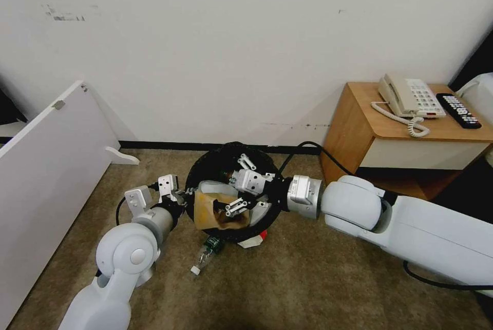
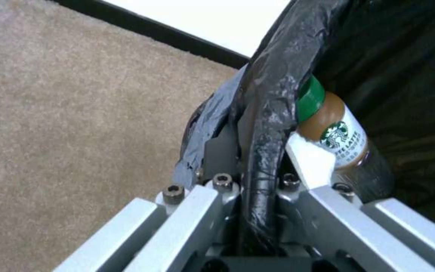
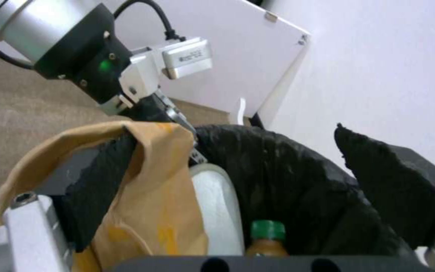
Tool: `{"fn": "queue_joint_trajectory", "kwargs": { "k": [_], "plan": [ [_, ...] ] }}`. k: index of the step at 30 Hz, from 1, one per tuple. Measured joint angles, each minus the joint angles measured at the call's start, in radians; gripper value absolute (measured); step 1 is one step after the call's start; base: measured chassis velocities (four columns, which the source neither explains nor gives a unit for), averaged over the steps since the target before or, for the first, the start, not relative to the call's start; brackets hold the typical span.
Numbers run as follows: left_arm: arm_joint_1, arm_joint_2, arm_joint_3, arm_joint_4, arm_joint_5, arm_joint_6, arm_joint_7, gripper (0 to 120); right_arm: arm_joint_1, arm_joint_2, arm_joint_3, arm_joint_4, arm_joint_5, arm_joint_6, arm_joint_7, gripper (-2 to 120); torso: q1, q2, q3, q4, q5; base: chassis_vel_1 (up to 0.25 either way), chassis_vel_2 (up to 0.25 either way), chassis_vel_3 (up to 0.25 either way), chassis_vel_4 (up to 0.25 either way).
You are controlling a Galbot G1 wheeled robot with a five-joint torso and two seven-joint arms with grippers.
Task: Pick up the trash bin and place the garbage on the floor into it.
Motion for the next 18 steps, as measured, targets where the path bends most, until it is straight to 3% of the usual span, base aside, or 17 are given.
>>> {"fn": "queue_joint_trajectory", "kwargs": {
  "k": [9,18],
  "plan": [
    [0.019,0.004,-0.018,-0.014,-0.012,-0.001,-0.014,1,-0.018,-0.042,0.034,0.047,0.018,-0.020,0.001,100,0.000,0.000,0.000,0.0000,-0.0001,0.000,0.000,0.000,0.000],
    [0.061,0.012,-0.038,-0.060,-0.025,0.001,-0.015,1,-0.069,-0.041,0.050,-0.047,-0.024,0.014,0.015,100,0.000,0.000,0.000,0.0000,-0.0001,0.000,0.000,0.000,0.000]
  ]
}}
